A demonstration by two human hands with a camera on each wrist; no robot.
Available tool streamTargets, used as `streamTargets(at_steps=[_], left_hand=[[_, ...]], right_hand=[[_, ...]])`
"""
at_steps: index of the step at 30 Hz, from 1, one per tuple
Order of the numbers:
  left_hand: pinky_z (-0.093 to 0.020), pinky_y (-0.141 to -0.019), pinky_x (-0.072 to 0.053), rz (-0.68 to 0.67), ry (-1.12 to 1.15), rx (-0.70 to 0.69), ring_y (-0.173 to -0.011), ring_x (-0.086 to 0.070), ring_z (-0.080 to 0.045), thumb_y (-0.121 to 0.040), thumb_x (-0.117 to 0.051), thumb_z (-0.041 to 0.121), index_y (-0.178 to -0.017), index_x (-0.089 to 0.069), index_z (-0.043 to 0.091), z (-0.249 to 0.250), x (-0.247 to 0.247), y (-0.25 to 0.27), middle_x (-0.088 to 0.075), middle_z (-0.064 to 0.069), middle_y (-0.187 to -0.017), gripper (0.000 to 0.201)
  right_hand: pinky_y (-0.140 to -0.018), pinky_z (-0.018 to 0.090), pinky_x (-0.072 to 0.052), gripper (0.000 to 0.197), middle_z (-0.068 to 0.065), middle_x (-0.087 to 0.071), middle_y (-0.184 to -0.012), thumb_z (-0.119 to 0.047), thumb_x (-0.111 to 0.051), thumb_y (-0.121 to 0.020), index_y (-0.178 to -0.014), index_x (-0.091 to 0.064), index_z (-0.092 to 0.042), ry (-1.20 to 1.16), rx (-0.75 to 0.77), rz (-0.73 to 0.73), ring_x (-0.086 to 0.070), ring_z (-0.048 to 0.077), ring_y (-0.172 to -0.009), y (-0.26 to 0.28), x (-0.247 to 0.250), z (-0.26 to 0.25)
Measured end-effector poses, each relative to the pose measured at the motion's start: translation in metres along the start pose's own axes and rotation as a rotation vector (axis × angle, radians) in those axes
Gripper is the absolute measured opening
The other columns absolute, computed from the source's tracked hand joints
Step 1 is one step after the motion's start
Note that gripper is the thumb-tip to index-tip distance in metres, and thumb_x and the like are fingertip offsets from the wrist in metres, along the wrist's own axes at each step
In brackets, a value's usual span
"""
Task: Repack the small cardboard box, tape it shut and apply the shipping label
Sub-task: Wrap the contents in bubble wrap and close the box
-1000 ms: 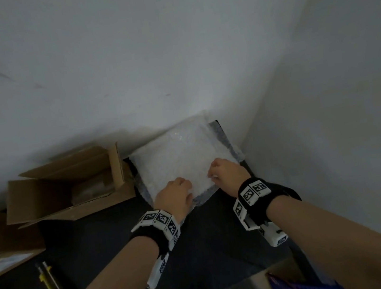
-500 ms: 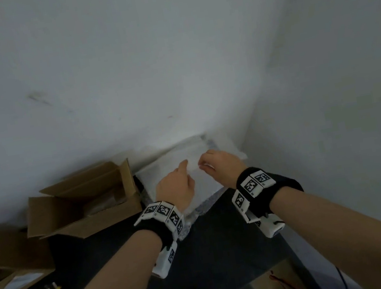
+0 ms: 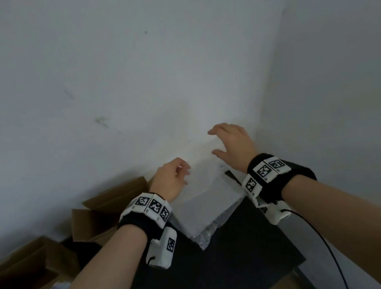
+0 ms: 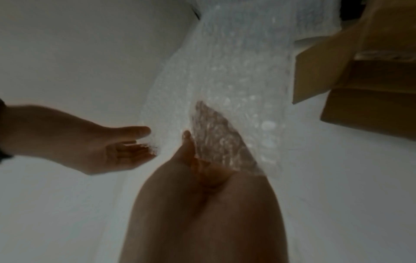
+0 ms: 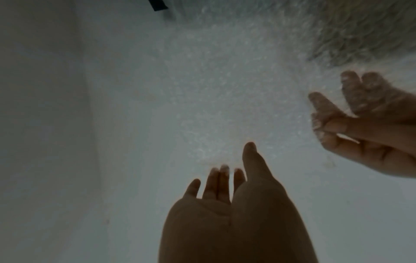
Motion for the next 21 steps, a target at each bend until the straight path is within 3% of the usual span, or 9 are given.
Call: streamTargets(at_steps=[3, 8, 11, 15, 18, 21], left_hand=[[-0.016, -0.056, -0.052, 0.03, 0.218, 0.064, -0.066, -0.065, -0.021, -0.096, -0.045, 0.005, -0.084, -0.056, 0.009, -0.011, 0.023, 0.011, -0.066, -0.01, -0.092, 0.016], [-0.017, -0.055, -0.054, 0.119, 0.432, 0.071, -0.077, -0.065, -0.022, -0.095, -0.043, -0.004, -0.09, -0.056, 0.002, -0.022, 0.064, 0.028, -0.064, -0.018, -0.095, 0.015], [-0.014, -0.058, -0.053, 0.119, 0.398, 0.022, -0.075, -0.068, -0.009, -0.093, -0.051, 0.0, -0.097, -0.059, -0.001, -0.022, 0.081, 0.036, -0.068, -0.008, -0.088, 0.009], [-0.01, -0.062, -0.05, 0.082, 0.257, -0.055, -0.068, -0.064, 0.008, -0.089, -0.06, 0.005, -0.088, -0.061, 0.008, -0.015, 0.092, 0.042, -0.067, 0.007, -0.078, 0.004], [-0.015, -0.065, -0.053, 0.071, 0.257, -0.074, -0.071, -0.068, 0.0, -0.087, -0.062, 0.004, -0.084, -0.062, 0.009, -0.011, 0.097, 0.04, -0.069, -0.001, -0.08, 0.006], [-0.021, -0.07, -0.055, 0.107, 0.277, -0.077, -0.072, -0.069, -0.008, -0.086, -0.062, 0.003, -0.082, -0.063, 0.011, -0.008, 0.105, 0.036, -0.07, -0.005, -0.08, 0.009]], right_hand=[[-0.113, 0.033, -0.019, 0.065, 0.008, -0.032, -0.15, -0.021, -0.066, -0.086, -0.142, -0.035, -0.011, -0.04, -0.069, 0.055, -0.03, 0.022, -0.139, 0.006, 0.004, -0.008], [-0.115, 0.039, -0.025, 0.09, 0.008, -0.014, -0.157, -0.027, -0.07, -0.083, -0.149, -0.012, -0.012, -0.233, -0.211, -0.04, -0.02, 0.022, -0.143, 0.026, -0.025, -0.023], [-0.112, 0.035, -0.03, 0.084, 0.003, -0.023, -0.154, -0.038, -0.069, -0.082, -0.148, -0.022, -0.018, -0.268, -0.184, -0.167, -0.029, 0.02, -0.139, 0.035, -0.047, -0.044], [-0.108, 0.028, -0.028, 0.078, -0.001, -0.033, -0.151, -0.044, -0.068, -0.082, -0.146, -0.03, -0.021, -0.264, -0.103, -0.279, -0.035, 0.016, -0.136, 0.033, -0.063, -0.079], [-0.101, 0.026, -0.037, 0.059, 0.001, -0.053, -0.136, -0.036, -0.067, -0.085, -0.136, -0.046, -0.016, -0.302, -0.088, -0.285, -0.05, 0.016, -0.123, 0.027, -0.069, -0.092], [-0.095, 0.031, -0.047, 0.046, 0.006, -0.065, -0.115, -0.028, -0.069, -0.084, -0.125, -0.056, -0.011, -0.402, -0.089, -0.287, -0.061, 0.018, -0.105, 0.02, -0.075, -0.096]])
Point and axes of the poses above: each hand's wrist, its own y-axis away from the middle knuckle, its own x-axis out of the back of the hand, z = x × y, the point moved 8 cm from there along -y, towards the middle knuckle
